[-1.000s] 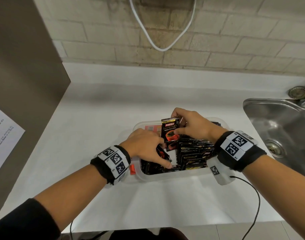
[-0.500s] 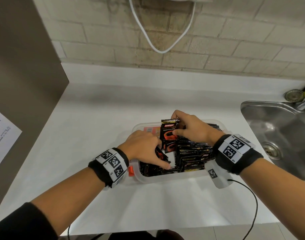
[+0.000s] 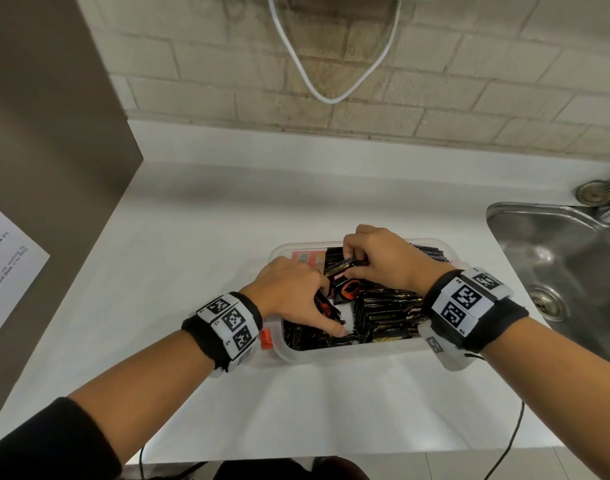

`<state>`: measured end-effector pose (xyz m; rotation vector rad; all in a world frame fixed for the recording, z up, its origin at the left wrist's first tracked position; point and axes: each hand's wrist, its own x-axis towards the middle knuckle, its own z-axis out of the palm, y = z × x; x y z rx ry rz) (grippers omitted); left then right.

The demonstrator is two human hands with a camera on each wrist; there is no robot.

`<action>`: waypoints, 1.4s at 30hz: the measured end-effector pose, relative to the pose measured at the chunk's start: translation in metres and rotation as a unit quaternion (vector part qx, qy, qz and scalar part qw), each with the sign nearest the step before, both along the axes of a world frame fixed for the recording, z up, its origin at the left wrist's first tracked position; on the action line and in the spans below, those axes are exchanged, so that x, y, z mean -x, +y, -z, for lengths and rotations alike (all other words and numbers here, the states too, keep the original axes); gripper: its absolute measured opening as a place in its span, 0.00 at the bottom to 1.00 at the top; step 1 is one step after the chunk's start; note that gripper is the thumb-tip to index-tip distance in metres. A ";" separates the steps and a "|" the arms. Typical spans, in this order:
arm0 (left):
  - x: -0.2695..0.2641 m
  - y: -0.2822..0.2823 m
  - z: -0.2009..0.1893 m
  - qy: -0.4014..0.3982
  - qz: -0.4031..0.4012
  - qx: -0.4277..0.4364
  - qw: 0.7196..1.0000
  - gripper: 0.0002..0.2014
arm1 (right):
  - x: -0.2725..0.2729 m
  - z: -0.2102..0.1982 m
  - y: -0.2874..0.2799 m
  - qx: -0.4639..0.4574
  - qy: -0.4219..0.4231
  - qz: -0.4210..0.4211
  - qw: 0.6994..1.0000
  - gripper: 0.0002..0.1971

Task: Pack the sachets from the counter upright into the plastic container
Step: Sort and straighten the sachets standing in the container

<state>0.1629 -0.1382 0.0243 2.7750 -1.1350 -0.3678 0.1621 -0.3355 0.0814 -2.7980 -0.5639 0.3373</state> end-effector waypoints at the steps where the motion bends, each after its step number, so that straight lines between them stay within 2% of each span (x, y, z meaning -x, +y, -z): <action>1: 0.000 0.000 0.000 0.000 -0.002 0.001 1.000 0.42 | -0.001 0.000 0.000 -0.001 0.004 -0.003 1.000 0.12; 4: 0.001 0.000 -0.001 0.000 -0.005 0.003 1.000 0.41 | -0.001 -0.001 -0.002 -0.034 0.021 0.006 0.999 0.10; 9: 0.001 0.001 -0.001 0.008 -0.007 0.002 1.000 0.41 | -0.003 -0.001 -0.006 -0.066 0.054 0.067 0.994 0.10; 13: 0.001 0.000 -0.004 0.013 -0.007 0.002 1.000 0.39 | -0.004 0.005 -0.006 -0.004 0.051 0.056 0.997 0.12; 17: 0.001 0.000 -0.005 0.012 -0.006 0.001 1.000 0.37 | -0.003 0.006 -0.001 0.036 0.021 0.045 0.998 0.23; 21: 0.001 -0.001 -0.004 0.001 -0.007 0.004 1.000 0.37 | -0.003 0.008 0.009 0.102 -0.044 -0.022 0.994 0.33; 24: 0.002 -0.001 -0.003 -0.004 -0.012 0.005 1.000 0.37 | -0.004 0.013 0.014 0.141 -0.049 -0.037 0.988 0.36; 37: -0.001 -0.001 0.002 -0.010 -0.007 0.003 1.000 0.38 | 0.002 0.009 0.013 0.121 -0.041 -0.030 0.991 0.34; 40: -0.001 -0.001 0.002 0.000 -0.005 -0.011 1.000 0.39 | 0.012 0.005 0.013 0.036 -0.062 -0.024 0.997 0.24; 42: -0.002 -0.001 0.001 0.009 -0.003 -0.026 1.000 0.41 | 0.019 0.002 0.014 -0.040 -0.013 -0.023 0.999 0.13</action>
